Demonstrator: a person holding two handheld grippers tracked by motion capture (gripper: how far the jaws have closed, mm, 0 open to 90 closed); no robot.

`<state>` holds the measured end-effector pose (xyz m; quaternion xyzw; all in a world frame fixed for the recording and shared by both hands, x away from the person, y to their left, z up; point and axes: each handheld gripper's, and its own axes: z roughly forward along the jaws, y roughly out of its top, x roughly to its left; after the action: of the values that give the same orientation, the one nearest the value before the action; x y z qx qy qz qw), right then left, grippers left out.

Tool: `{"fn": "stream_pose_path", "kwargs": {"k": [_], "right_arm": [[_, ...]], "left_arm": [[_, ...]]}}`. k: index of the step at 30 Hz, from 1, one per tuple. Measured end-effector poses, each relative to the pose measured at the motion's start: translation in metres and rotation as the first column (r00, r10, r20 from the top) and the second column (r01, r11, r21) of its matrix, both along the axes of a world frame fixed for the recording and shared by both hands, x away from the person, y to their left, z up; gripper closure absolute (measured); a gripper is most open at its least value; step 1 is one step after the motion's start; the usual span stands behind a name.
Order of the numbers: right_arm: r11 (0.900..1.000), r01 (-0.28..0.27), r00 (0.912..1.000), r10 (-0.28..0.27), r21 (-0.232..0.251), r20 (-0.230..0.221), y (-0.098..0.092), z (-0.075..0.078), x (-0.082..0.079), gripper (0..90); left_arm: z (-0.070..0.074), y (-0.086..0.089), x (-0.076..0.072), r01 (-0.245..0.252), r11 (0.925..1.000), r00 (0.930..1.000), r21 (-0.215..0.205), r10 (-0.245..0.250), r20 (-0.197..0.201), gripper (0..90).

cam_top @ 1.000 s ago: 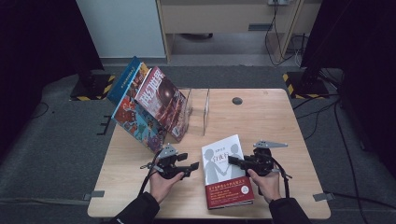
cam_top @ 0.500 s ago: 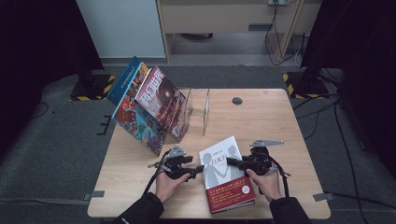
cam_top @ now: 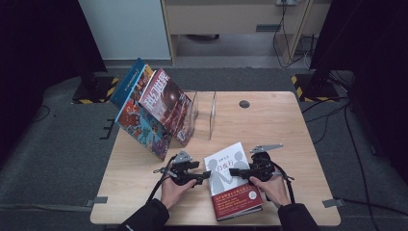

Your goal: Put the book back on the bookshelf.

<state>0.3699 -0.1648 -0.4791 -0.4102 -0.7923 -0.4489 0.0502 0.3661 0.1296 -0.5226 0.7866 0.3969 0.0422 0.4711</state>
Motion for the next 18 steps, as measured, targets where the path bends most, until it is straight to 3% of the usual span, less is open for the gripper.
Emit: {"fn": "stream_pose_path", "kwargs": {"k": [7,13,18], "right_arm": [[1.000,0.007,0.9995,-0.006,0.030,-0.030,-0.0007,0.0019,-0.0007,66.5],[0.999,0.014,0.9998,-0.013,0.048,-0.014,-0.0019,0.0028,-0.0027,69.4],[0.995,0.029,0.9995,-0.030,0.093,0.005,-0.0041,0.0066,-0.0059,74.9]], "left_arm": [[-0.0002,0.0008,-0.0011,-0.006,0.9999,1.0000,-0.014,0.006,0.000,28.6],[0.0000,0.0015,-0.0014,-0.006,0.9997,1.0000,-0.024,0.006,0.000,28.4],[0.0011,0.0028,-0.0020,-0.003,0.9991,1.0000,-0.041,0.003,-0.007,26.5]]}}
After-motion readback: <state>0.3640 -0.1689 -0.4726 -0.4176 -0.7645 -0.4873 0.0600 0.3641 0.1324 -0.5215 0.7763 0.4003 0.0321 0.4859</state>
